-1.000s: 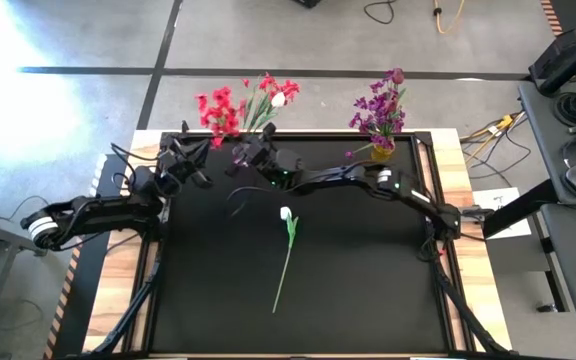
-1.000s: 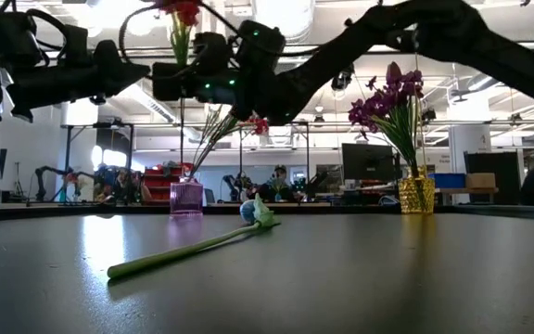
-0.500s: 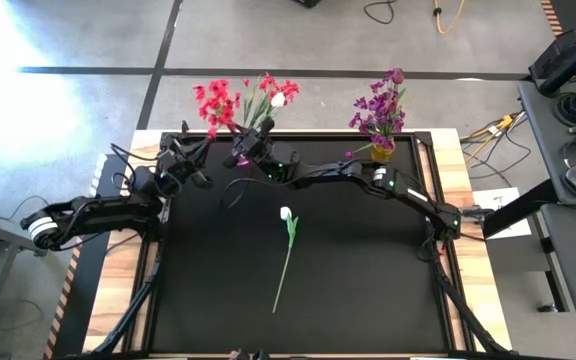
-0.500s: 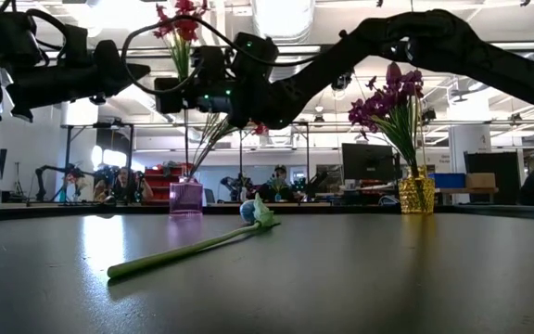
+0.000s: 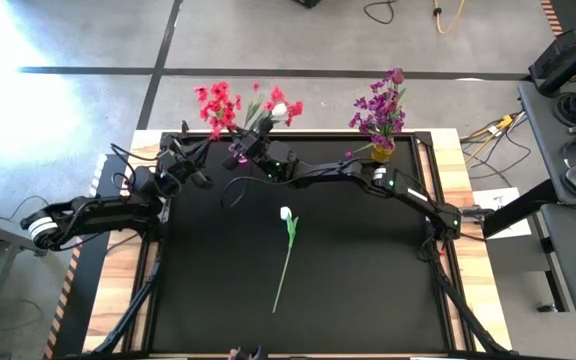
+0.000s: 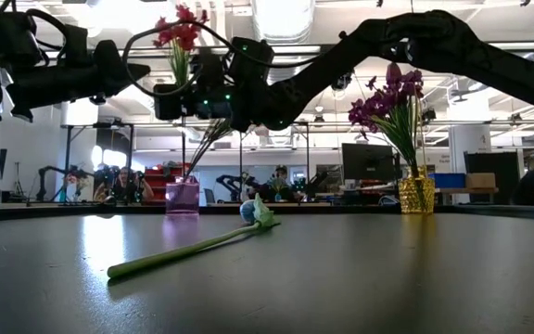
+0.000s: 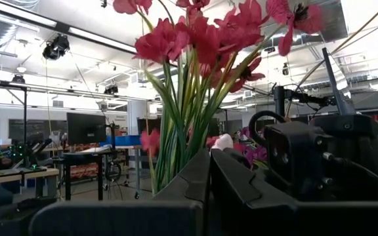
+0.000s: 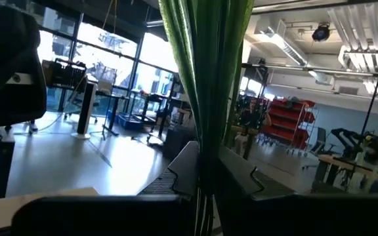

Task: Sort flowers into vase by color
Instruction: Put the red flowers into the purple vase, then put the white tulip into the purple vase

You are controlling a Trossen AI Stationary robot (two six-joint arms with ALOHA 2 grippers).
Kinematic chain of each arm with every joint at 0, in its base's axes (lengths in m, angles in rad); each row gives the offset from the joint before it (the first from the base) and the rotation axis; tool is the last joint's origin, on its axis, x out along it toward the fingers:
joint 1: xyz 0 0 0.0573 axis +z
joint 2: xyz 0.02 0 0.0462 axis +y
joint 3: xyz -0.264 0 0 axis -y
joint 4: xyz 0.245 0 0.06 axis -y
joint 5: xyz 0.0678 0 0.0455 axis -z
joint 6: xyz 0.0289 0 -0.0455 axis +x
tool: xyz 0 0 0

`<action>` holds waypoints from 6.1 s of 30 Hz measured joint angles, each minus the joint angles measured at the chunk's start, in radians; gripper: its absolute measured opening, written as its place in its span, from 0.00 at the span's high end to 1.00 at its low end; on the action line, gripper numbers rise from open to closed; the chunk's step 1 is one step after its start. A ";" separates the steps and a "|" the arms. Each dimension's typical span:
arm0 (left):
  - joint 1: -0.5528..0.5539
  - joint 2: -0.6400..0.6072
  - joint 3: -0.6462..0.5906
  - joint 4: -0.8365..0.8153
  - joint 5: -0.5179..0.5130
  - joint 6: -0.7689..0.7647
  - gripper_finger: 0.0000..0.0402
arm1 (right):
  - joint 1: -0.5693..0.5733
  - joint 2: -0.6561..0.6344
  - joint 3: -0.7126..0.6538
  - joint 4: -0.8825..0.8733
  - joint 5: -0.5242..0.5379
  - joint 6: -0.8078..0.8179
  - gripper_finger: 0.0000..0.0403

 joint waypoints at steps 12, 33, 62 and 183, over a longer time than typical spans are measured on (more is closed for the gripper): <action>0.000 0.000 0.000 0.000 0.000 0.000 1.00 | -0.002 0.000 0.034 -0.107 0.018 0.036 0.88; 0.000 0.000 0.000 0.000 0.000 0.000 1.00 | -0.004 0.000 0.260 -0.702 0.048 0.294 0.48; 0.000 -0.001 0.000 0.000 0.000 0.000 1.00 | 0.000 -0.039 0.367 -1.168 0.051 0.275 0.26; 0.000 -0.335 0.005 -0.628 0.286 0.261 0.60 | 0.302 -0.656 -0.580 -1.264 0.137 0.873 0.27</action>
